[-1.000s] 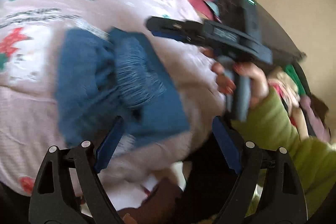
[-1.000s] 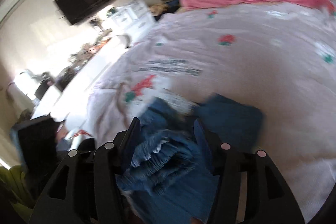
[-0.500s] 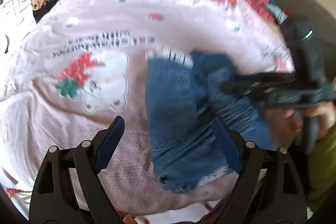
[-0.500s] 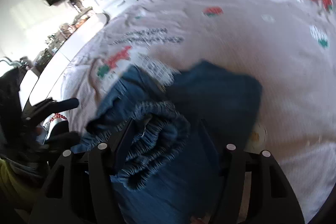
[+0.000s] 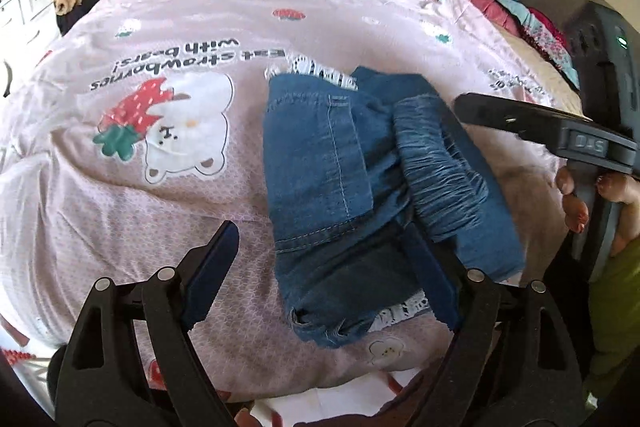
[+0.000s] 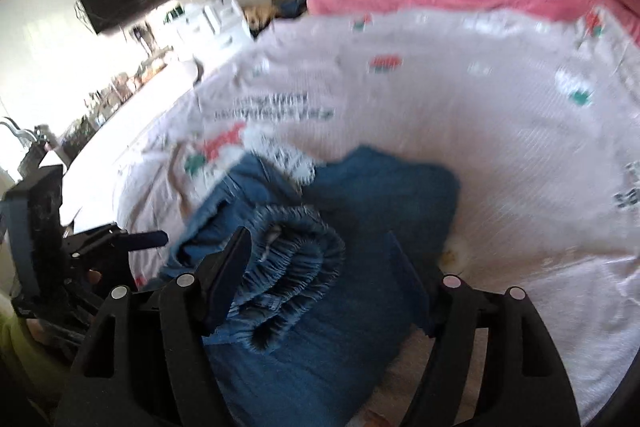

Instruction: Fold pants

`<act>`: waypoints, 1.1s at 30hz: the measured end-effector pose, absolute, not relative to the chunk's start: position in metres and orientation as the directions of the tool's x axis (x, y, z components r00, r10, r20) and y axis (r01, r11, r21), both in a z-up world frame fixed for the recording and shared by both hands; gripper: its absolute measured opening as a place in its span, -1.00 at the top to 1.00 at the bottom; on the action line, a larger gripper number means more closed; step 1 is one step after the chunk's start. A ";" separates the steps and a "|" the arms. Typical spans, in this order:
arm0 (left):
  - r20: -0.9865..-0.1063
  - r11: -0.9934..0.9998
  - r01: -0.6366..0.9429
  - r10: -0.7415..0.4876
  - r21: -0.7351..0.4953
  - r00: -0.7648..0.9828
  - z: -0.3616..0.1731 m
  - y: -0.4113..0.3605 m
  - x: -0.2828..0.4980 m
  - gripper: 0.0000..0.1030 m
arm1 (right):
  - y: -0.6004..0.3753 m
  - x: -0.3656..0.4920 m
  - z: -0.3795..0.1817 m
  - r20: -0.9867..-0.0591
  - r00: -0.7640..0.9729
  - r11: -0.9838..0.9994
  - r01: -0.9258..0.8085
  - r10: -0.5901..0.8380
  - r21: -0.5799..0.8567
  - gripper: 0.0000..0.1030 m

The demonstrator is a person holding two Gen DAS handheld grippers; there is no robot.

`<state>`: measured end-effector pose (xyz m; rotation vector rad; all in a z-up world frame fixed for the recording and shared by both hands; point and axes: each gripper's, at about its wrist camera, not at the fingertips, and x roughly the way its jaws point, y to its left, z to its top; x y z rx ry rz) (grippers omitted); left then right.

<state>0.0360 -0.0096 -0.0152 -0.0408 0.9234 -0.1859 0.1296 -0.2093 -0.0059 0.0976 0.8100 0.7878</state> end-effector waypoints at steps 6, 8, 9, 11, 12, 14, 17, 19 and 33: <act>-0.767 0.980 0.146 -0.197 -0.136 0.611 -0.001 -0.004 0.031 -0.50 | -0.227 0.098 0.008 -0.572 0.502 0.741 -0.587 0.649 0.326 -0.47; -0.761 0.978 0.148 -0.206 -0.146 0.615 0.002 -0.002 0.030 -0.50 | -0.231 0.087 0.009 -0.567 0.503 0.739 -0.588 0.653 0.330 -0.47; -0.759 0.978 0.147 -0.209 -0.150 0.617 0.002 -0.001 0.030 -0.51 | -0.233 0.081 0.010 -0.565 0.503 0.737 -0.590 0.654 0.329 -0.47; -0.754 0.976 0.146 -0.216 -0.160 0.620 0.003 0.002 0.030 -0.53 | -0.233 0.070 0.010 -0.569 0.505 0.738 -0.597 0.649 0.313 -0.51; -0.754 0.976 0.140 -0.216 -0.165 0.621 0.003 0.005 0.030 -0.54 | -0.233 0.063 0.009 -0.571 0.506 0.738 -0.603 0.647 0.303 -0.54; -0.752 0.975 0.132 -0.221 -0.177 0.621 0.003 0.010 0.032 -0.59 | -0.231 0.049 0.010 -0.573 0.506 0.733 -0.622 0.645 0.275 -0.54; -0.753 0.971 0.109 -0.236 -0.215 0.615 0.000 0.022 0.038 -0.60 | -0.218 0.027 0.012 -0.584 0.509 0.717 -0.671 0.633 0.192 -0.54; -0.752 0.963 0.094 -0.256 -0.252 0.608 -0.003 0.032 0.045 -0.61 | -0.208 0.014 0.013 -0.588 0.514 0.698 -0.705 0.625 0.126 -0.54; -0.780 0.914 0.157 -0.402 -0.374 0.480 -0.033 0.030 0.140 0.07 | -0.091 -0.024 -0.007 -0.668 0.511 0.497 -0.835 0.540 -0.237 -0.11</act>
